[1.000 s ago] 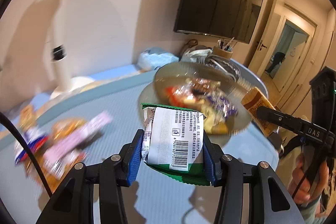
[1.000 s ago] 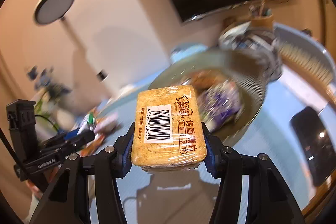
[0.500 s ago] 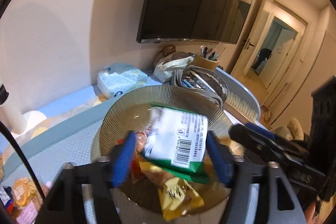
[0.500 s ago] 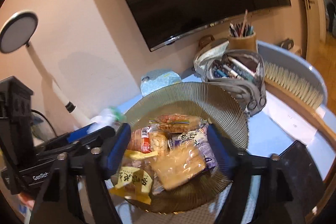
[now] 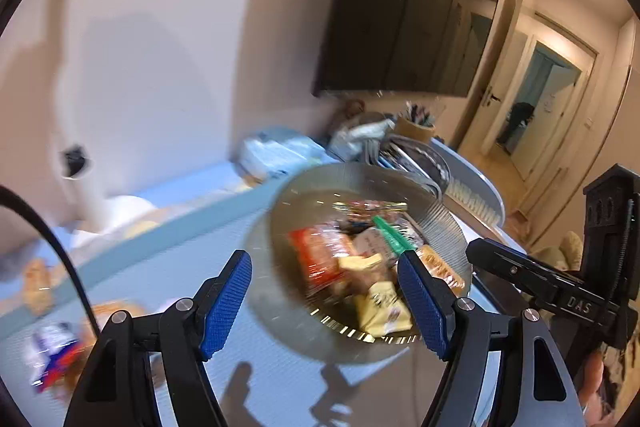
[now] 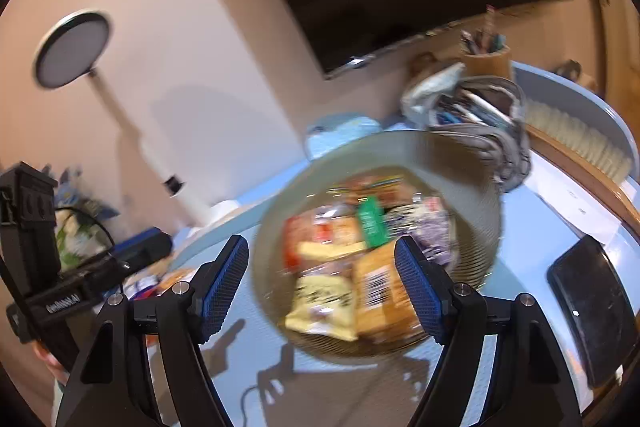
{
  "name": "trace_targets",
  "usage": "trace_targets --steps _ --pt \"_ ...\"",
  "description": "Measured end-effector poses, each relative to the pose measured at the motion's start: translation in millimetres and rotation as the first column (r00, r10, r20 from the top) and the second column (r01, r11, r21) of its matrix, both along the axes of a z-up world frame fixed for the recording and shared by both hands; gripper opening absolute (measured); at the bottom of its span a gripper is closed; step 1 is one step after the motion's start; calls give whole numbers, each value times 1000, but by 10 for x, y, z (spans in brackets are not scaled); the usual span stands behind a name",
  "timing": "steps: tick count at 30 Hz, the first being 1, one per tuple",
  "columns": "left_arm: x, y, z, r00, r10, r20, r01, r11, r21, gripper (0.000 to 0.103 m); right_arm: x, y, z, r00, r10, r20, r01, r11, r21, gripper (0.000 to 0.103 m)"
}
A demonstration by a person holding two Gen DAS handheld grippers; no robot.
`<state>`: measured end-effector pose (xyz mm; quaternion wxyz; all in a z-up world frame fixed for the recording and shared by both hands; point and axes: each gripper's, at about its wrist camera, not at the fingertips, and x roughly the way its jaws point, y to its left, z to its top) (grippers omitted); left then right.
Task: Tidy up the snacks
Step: 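Move both grippers back to the remaining snack pile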
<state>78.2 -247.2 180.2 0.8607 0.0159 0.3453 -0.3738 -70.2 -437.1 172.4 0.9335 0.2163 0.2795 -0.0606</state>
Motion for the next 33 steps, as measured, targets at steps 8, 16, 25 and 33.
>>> trace_targets --steps 8,16,25,33 --pt "-569 1342 663 966 187 179 -195 980 27 73 40 952 152 979 203 25 -201 977 -72 76" --pt "-948 2484 758 890 360 281 -387 921 48 77 369 1874 -319 930 361 -72 -366 927 -82 76" --pt "-464 2906 -314 900 434 43 -436 899 46 79 632 2237 -1146 890 414 -190 -440 888 -129 76" --pt "64 2754 -898 898 402 -178 -414 909 -34 85 672 2108 -1212 883 423 -202 -442 895 -60 82"
